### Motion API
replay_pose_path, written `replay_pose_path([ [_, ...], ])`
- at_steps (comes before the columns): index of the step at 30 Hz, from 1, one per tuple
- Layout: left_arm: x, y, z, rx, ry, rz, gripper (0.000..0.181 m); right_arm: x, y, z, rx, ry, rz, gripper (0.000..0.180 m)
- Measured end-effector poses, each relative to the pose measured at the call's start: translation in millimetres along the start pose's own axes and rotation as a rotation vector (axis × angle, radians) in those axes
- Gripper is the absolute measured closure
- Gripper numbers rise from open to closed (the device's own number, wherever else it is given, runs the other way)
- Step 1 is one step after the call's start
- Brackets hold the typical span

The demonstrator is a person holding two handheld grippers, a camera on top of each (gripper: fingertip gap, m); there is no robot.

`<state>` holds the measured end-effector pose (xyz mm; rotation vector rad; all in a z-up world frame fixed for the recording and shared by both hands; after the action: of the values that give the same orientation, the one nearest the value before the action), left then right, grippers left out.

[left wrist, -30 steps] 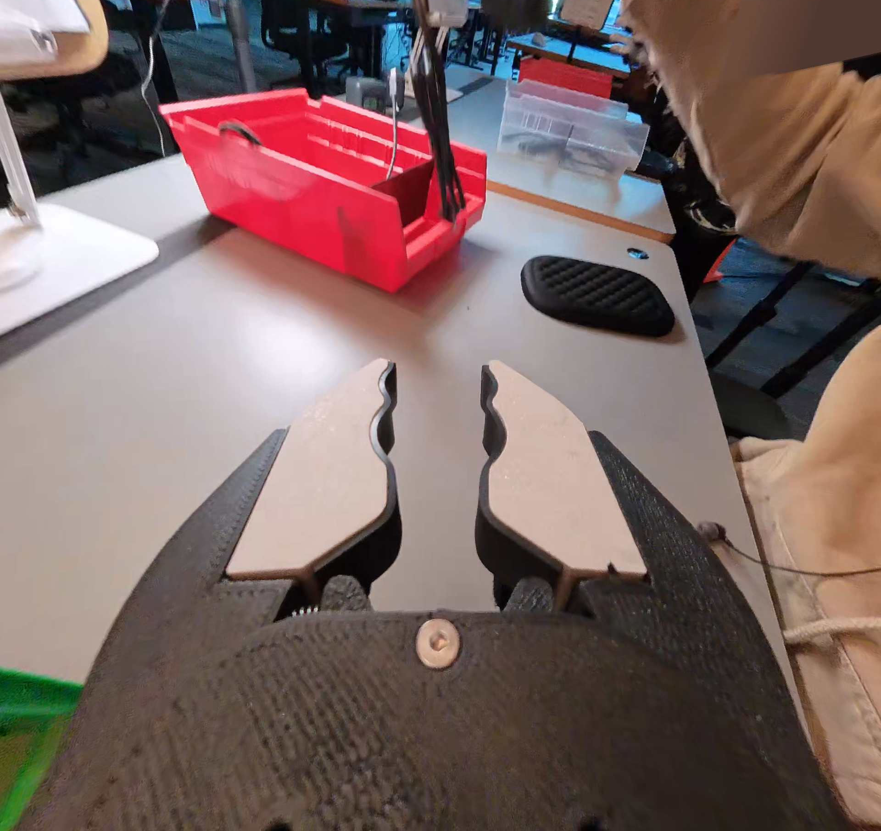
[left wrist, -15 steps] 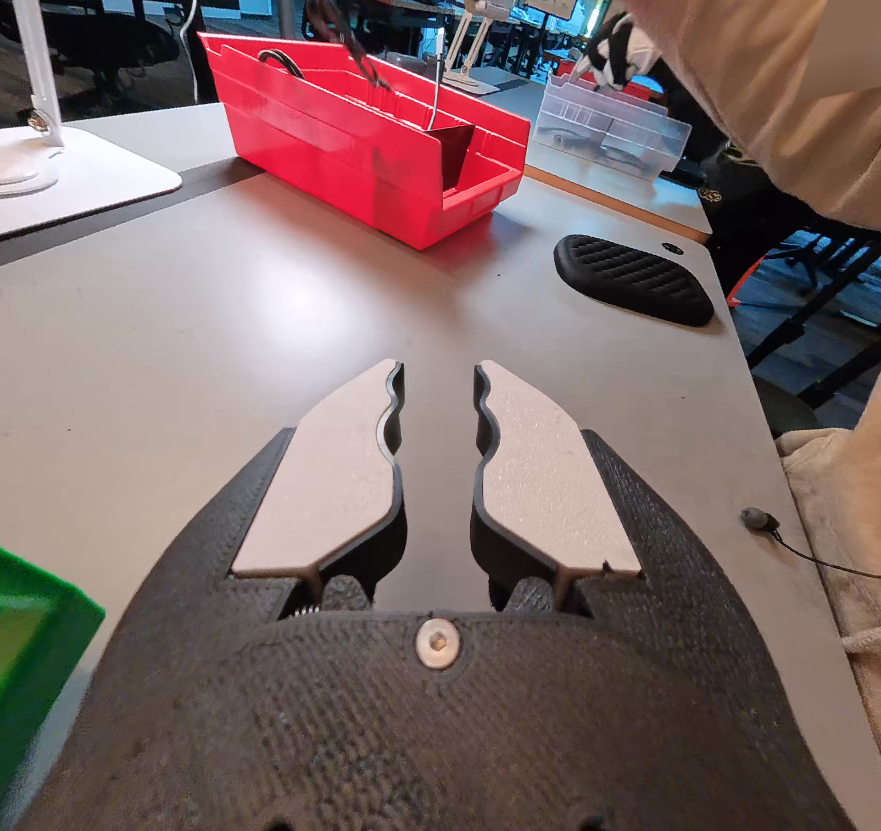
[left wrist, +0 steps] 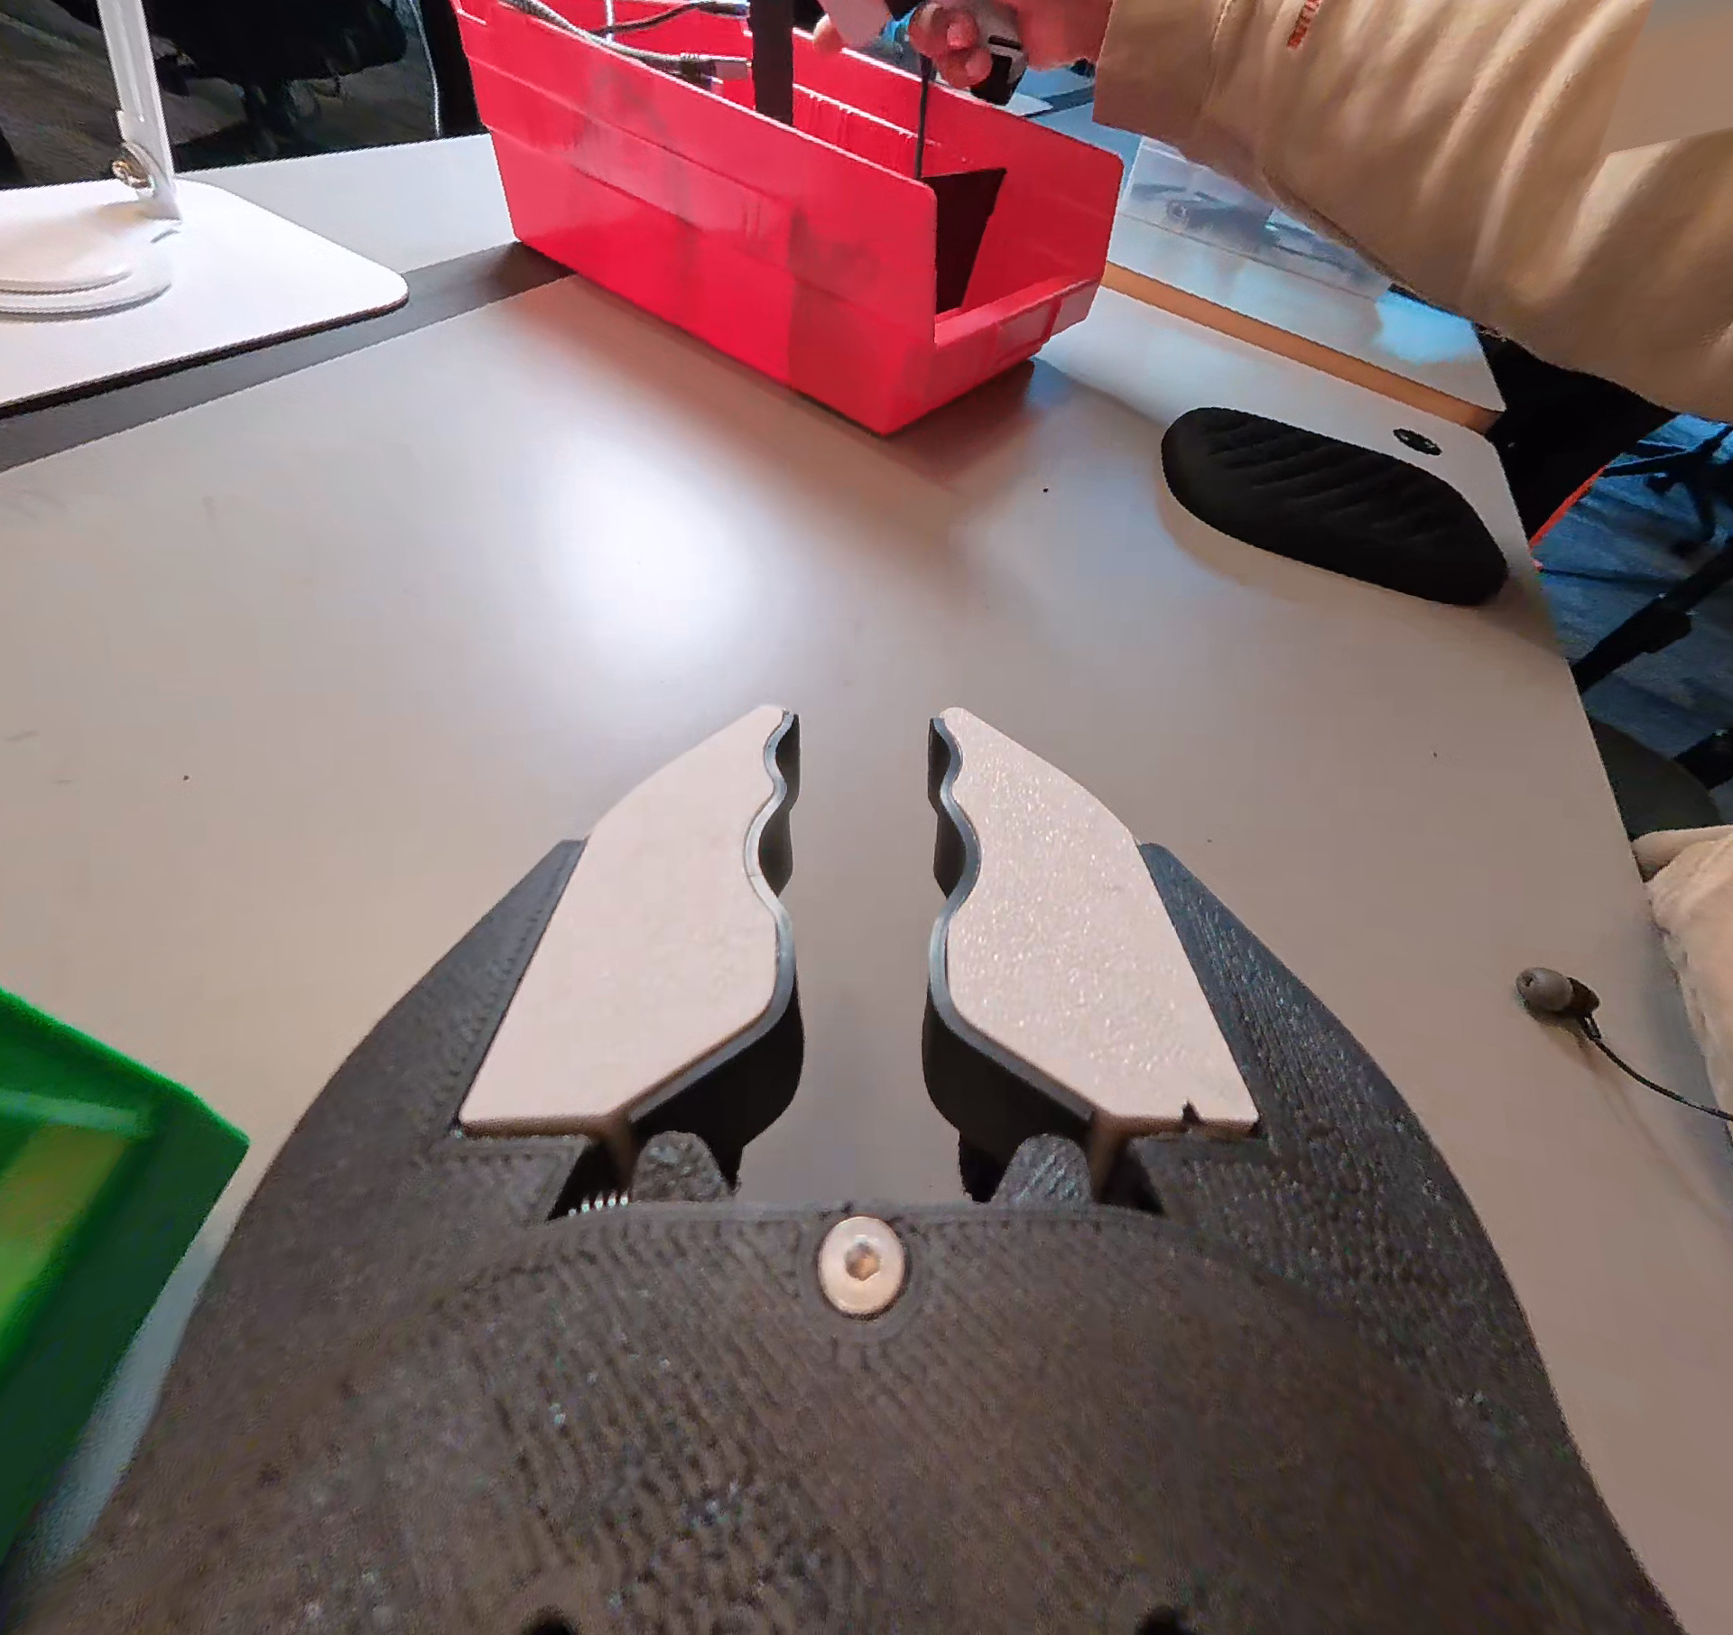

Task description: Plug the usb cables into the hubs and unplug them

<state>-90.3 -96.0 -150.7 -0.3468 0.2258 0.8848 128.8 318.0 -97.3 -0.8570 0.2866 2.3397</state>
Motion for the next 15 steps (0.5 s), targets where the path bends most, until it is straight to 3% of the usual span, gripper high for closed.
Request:
replay_pose_path([
  [10,-9.9,12.5,8.8,0.024,-0.049,0.105,0.151,-55.9,-38.9,10.3,0.016,-0.101,-0.217,0.108],
  [15,-17.6,20.3,15.3,0.056,-0.074,0.180,0.148,-105.6,-11.6,25.1,-0.090,-0.292,-0.182,0.108],
])
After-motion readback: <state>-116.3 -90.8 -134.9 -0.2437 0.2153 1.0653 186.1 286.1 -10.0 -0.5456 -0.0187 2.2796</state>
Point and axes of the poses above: each gripper's, where its closed fingertips meet, x out along the fingers, z out of its top, y = z × x across the jaws, the point moved 1 cm from there along -x, back along the fingers, and after that the axes turned 2 degrees about y, right-handed, at the moved point
